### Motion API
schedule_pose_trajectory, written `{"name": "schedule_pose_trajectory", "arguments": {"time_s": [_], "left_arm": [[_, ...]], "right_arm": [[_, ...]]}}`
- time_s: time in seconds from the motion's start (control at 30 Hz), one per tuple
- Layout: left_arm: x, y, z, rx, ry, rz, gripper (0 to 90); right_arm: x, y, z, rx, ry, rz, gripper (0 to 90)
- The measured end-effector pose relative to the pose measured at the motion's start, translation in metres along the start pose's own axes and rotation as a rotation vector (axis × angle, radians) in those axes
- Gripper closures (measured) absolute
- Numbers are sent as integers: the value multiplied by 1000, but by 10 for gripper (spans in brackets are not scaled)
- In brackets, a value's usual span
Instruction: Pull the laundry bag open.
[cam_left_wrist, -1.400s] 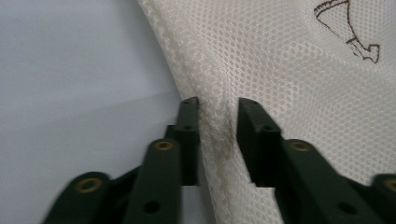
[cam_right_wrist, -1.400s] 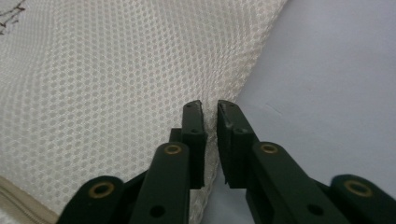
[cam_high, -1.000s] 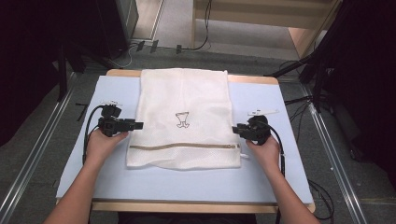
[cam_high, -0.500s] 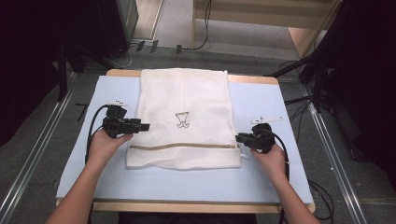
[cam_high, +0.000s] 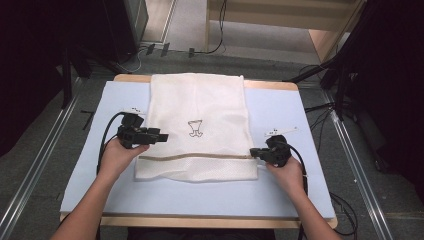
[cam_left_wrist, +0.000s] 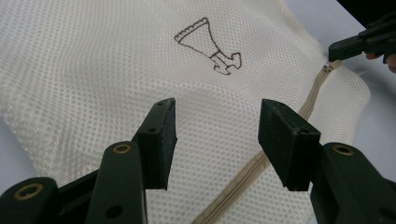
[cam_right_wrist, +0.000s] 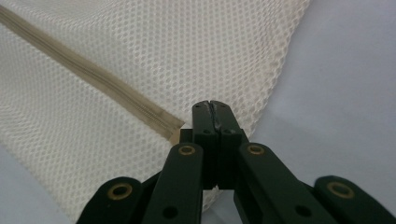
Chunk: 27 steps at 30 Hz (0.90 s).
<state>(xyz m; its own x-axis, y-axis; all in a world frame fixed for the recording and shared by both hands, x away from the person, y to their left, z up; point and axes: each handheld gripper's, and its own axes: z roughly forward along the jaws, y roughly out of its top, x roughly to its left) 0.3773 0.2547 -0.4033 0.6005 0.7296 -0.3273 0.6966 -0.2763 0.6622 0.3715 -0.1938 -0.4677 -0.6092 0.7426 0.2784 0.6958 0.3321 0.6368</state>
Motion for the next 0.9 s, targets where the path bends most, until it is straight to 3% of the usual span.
{"name": "schedule_pose_trajectory", "arguments": {"time_s": [0.23,0.37,0.53,0.63,0.9], "left_arm": [[-12,5,8,-1,-18,45,472],[-22,10,20,37,-36,69,451],[-31,13,27,47,-55,87,430],[-40,15,33,54,-65,108,439],[-57,22,45,57,-118,117,522]], "right_arm": [[6,-2,-1,1,4,-8,900],[10,-1,-2,-12,12,-11,900],[17,0,0,-16,22,-19,900],[26,2,1,-19,13,-51,900],[20,-1,-3,-26,-18,-36,896]]}}
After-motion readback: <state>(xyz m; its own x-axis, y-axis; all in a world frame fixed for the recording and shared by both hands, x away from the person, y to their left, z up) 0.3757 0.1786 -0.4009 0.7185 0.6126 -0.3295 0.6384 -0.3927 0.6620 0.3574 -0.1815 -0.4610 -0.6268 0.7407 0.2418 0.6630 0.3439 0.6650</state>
